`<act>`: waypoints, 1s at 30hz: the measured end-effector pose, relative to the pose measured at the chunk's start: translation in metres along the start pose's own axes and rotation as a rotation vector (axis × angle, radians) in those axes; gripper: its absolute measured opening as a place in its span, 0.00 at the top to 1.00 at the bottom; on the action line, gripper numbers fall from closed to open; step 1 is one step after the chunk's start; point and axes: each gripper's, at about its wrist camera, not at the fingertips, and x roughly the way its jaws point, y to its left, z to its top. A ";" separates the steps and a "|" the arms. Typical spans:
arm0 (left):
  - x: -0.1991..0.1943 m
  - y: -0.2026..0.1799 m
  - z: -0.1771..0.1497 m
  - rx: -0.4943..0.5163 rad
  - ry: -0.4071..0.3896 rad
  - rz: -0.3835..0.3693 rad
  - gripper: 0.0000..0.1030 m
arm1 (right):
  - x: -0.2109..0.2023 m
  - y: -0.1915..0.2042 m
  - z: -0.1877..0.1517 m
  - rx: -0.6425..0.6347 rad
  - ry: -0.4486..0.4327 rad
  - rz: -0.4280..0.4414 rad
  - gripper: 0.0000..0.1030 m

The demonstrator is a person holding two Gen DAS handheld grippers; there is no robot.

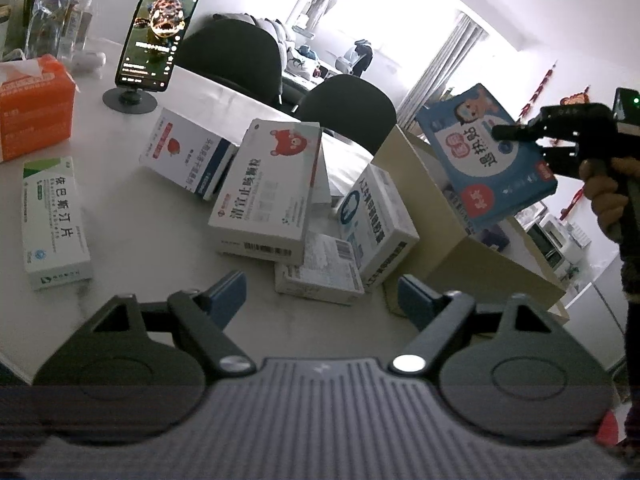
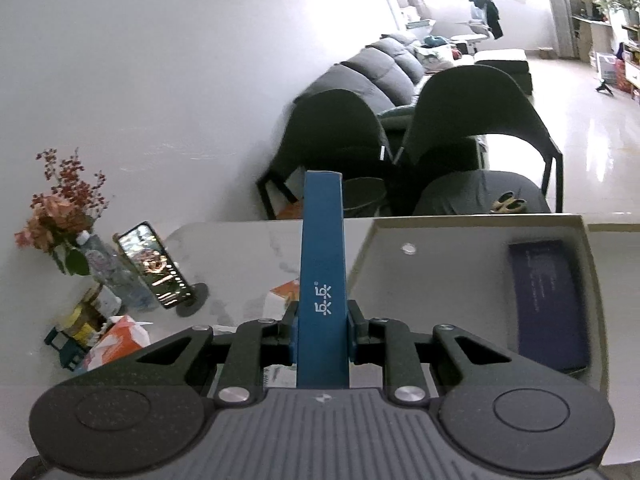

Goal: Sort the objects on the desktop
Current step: 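Carry the fever patch box with the right gripper over the cardboard box, then lower the fever patch box into the cardboard box and open the right gripper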

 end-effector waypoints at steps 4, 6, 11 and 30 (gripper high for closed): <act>0.002 -0.001 0.001 0.006 0.000 0.006 0.19 | 0.008 -0.010 -0.001 0.011 0.010 -0.030 0.76; 0.004 -0.001 0.001 0.008 0.003 0.007 0.18 | 0.013 -0.014 -0.002 0.015 0.017 -0.045 0.76; 0.008 -0.001 0.002 0.015 0.012 0.014 0.18 | 0.027 -0.024 -0.005 0.008 0.034 -0.099 0.76; 0.020 -0.002 0.004 0.022 0.038 0.027 0.18 | 0.076 -0.045 -0.020 -0.111 0.052 -0.378 0.76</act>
